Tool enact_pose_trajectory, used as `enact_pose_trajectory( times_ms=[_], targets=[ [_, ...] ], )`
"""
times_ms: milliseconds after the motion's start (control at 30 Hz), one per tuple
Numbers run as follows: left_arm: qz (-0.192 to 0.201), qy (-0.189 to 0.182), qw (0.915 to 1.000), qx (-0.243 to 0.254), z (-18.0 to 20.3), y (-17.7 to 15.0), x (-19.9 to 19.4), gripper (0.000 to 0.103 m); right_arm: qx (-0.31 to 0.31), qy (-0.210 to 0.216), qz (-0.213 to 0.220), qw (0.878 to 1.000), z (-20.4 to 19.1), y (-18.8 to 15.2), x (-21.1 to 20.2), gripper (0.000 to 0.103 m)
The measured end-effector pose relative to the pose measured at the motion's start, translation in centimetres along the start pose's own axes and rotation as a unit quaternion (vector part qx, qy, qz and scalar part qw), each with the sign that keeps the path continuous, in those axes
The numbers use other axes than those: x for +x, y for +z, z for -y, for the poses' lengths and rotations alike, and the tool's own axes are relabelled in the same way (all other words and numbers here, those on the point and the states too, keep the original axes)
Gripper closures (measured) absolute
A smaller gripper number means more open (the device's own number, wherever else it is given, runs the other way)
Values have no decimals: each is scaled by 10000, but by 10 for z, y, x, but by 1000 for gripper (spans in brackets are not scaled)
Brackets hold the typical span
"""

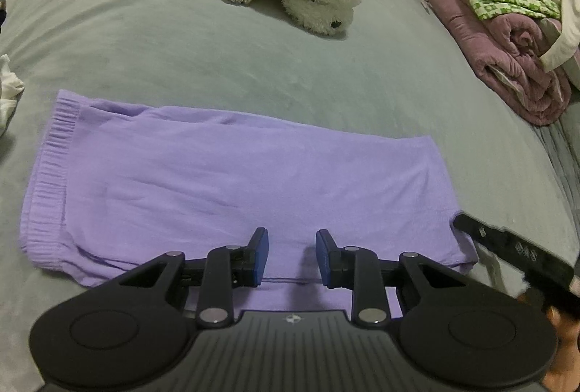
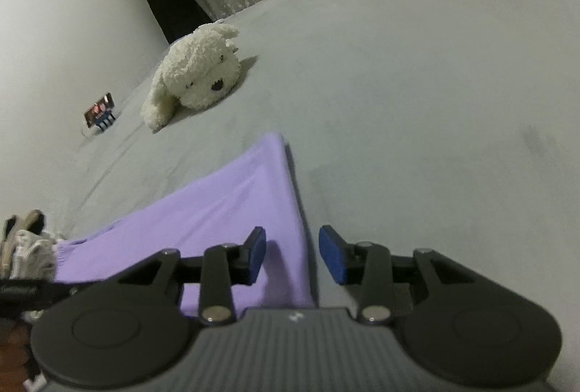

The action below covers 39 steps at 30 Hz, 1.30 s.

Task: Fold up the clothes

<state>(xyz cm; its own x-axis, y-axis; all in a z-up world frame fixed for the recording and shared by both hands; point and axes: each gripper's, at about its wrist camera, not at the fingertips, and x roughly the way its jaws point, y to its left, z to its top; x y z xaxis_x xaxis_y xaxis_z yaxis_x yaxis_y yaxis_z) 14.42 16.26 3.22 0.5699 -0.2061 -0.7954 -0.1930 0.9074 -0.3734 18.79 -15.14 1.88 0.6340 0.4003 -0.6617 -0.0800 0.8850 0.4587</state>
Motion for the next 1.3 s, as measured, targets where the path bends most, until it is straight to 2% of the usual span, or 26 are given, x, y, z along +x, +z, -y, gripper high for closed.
enact_pose_trajectory(
  times_ms=[167,400,733,900,1033,1167,1300],
  targets=[
    [-4,2,10000,16,0,0,1,76,232,245,-48,9994,9,-14,-15,68],
    [-14,14,10000,24,-1,1,3,76,814,567,-11,9951,18,-19,-11,68],
    [-25,11,10000,33,-2,0,4,76,1239,503,250,9907,20,-24,-13,70],
    [-29,4,10000,36,-2,1,4,76,845,202,297,9958,16,-19,-12,72],
    [-25,12,10000,58,-2,0,5,76,557,227,171,9980,9,-21,-8,72],
    [-22,17,10000,73,-2,-1,6,76,456,130,150,9988,6,-25,-8,87],
    [-27,11,10000,65,-2,0,6,76,634,164,281,9975,7,-25,-13,90]
  ],
)
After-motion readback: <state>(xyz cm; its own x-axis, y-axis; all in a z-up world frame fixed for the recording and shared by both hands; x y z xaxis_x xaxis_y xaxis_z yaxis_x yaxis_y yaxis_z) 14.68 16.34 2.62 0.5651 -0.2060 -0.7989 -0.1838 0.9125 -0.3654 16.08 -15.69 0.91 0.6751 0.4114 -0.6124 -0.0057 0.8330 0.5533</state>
